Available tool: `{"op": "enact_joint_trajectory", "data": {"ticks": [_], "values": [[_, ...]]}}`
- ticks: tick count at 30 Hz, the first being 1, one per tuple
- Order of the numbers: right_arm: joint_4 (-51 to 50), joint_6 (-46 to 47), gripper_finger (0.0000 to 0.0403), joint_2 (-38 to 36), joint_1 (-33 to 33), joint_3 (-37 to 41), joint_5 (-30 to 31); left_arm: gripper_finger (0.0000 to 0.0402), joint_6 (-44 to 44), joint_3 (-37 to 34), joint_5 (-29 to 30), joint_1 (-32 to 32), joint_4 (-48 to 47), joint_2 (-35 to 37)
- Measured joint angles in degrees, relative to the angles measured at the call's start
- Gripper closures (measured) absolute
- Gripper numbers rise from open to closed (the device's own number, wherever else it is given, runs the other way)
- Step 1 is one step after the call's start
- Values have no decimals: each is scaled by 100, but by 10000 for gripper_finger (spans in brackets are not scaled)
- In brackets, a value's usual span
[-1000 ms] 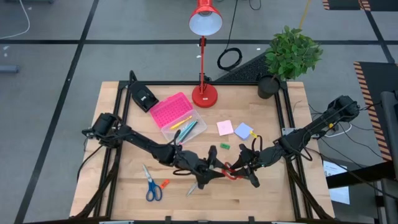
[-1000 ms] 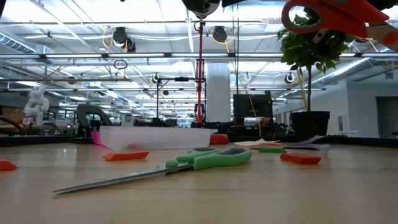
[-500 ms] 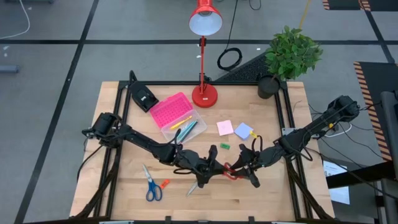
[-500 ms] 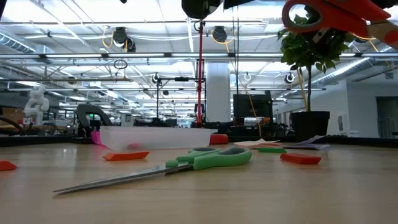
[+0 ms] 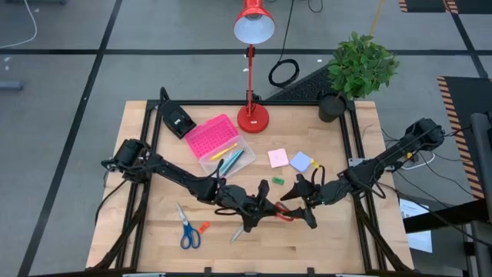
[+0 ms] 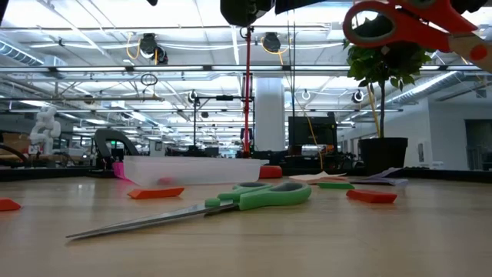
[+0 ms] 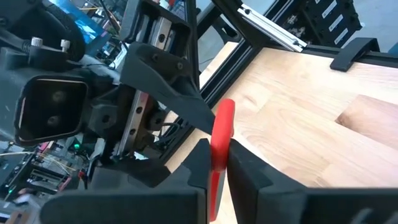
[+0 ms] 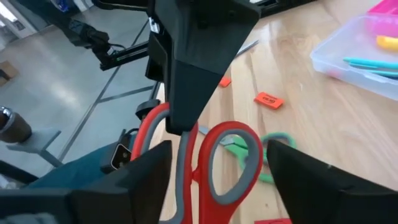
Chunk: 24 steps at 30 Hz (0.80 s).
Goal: Pack school essentials
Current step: Put the red scissors into the pink supply box
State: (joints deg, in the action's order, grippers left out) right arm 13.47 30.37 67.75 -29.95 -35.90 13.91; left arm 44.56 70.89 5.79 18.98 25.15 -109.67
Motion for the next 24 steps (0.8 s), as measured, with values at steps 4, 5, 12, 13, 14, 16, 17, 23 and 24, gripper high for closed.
{"op": "enact_joint_trajectory", "data": {"ticks": [4, 5, 12, 13, 14, 16, 17, 23, 24], "values": [[-12, 0, 120, -65, -1, 0, -7, 374, 19, 0, 5, 0, -28, 0], [-10, 0, 118, -106, 0, 0, -7, 372, 35, 0, 20, 0, -36, 0], [-339, 92, 121, -834, -59, 2, 494, 375, 192, 0, 290, 33, -149, 2], [-453, 93, 121, -962, -105, 2, 589, 375, 195, 0, 322, 33, -149, 4], [-576, 97, 121, -1087, -158, 2, 697, 375, 195, 0, 346, 33, -151, 6], [-874, 98, 121, -1331, -295, 2, 950, 372, 197, 0, 436, 59, -299, 76], [-998, 106, 121, -1428, -374, 2, 1094, 372, 195, -2, 511, 69, -432, 132], [-1580, 194, 122, -1753, -808, 2, 1670, 376, -342, -2, 1390, 167, -1429, 661], [-1588, 192, 122, -1764, -864, 2, 1738, 376, -546, -2, 1511, 181, -1570, 794]]}}
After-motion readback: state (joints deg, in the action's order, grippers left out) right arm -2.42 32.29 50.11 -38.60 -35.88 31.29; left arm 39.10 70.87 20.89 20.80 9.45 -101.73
